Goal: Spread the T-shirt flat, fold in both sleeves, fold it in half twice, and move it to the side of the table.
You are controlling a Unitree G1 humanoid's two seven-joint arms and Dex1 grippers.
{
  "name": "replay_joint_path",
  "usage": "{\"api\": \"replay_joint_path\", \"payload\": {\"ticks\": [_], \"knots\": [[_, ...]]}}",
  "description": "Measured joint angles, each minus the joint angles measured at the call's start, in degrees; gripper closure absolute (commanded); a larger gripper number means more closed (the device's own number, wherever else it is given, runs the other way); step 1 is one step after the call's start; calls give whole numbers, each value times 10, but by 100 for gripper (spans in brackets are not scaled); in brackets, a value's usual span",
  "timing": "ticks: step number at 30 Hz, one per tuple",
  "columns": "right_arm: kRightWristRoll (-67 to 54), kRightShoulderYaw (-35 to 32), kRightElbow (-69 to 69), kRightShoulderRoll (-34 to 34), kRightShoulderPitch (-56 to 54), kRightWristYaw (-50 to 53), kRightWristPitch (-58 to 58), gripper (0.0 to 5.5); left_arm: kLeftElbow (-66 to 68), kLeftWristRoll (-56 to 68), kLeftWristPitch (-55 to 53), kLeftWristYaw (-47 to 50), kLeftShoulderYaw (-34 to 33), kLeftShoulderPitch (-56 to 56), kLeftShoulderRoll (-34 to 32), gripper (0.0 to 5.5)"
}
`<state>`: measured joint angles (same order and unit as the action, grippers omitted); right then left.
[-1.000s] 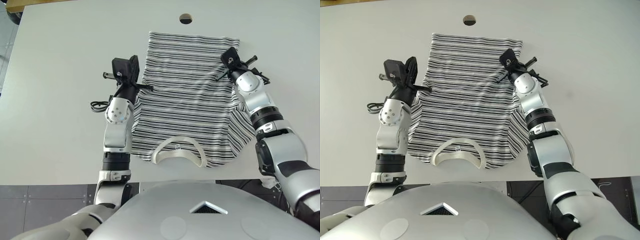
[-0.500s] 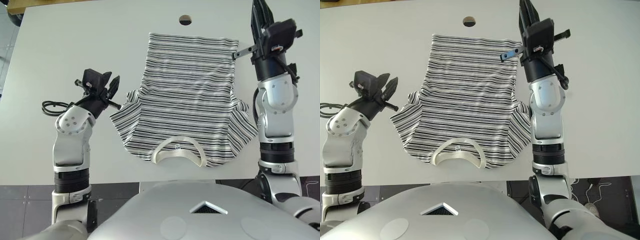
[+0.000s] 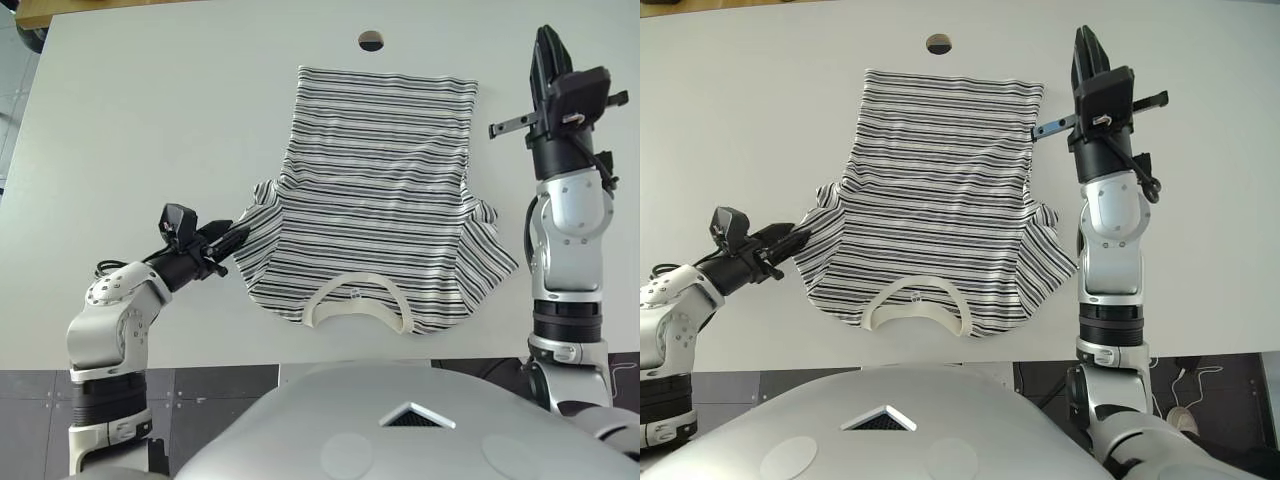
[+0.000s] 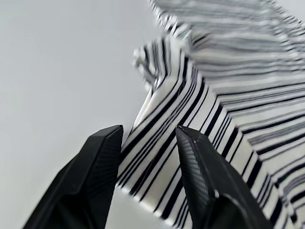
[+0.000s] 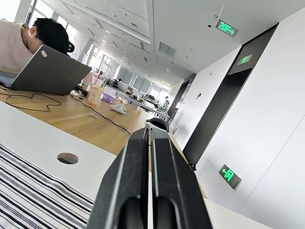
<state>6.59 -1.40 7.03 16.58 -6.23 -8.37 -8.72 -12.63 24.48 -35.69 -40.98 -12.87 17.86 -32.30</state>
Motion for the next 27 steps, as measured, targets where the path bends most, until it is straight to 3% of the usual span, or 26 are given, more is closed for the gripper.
{"api": "replay_joint_path", "payload": {"ticks": [4, 16, 24, 27], "knots": [[6, -2, 20, 1, 3, 0, 2, 540, -1, -18, 2, -10, 27, -8, -35, 344], [33, -5, 121, 4, 53, -1, 28, 540, 0, -23, 2, -36, 64, -23, -73, 536], [33, -28, 138, 15, 92, -2, 28, 540, -48, 24, -2, -43, 49, -88, -65, 536], [33, -32, 138, 16, 104, -2, 28, 540, -107, 45, -2, -55, 77, -97, -63, 536]]}}
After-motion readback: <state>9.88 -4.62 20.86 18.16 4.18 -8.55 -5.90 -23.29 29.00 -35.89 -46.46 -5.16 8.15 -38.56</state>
